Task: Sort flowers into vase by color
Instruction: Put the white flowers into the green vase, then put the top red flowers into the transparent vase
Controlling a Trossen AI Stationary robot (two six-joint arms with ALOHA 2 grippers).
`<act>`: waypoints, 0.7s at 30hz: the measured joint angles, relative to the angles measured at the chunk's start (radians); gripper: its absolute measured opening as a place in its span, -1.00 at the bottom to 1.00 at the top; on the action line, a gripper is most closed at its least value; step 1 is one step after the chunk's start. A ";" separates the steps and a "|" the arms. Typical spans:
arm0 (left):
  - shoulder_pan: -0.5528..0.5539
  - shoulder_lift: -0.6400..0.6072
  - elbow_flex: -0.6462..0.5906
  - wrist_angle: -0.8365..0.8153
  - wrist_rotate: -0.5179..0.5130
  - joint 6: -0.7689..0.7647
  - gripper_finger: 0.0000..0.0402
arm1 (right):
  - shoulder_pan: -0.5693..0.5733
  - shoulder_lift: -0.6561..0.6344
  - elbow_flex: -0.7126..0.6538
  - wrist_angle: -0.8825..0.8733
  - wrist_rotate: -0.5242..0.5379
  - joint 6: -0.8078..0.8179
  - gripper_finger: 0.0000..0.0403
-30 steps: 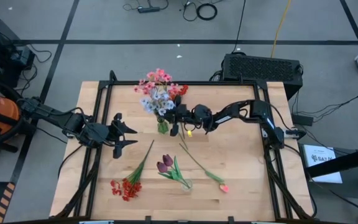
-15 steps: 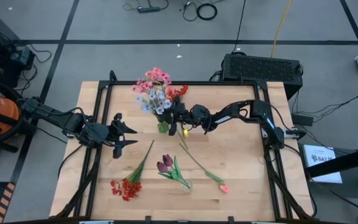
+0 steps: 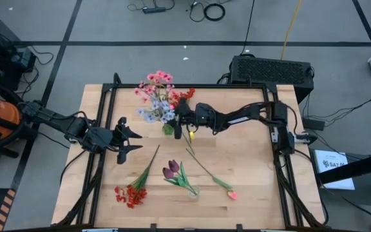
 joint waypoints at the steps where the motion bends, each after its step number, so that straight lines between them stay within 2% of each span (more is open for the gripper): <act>1: 0.000 0.000 0.000 0.000 0.000 0.000 -0.06 | 0.001 -0.014 0.000 -0.024 0.000 -0.001 -0.25; 21: 0.000 0.000 0.000 0.000 -0.001 0.001 -0.06 | 0.003 -0.317 0.000 -0.697 0.005 0.032 -0.26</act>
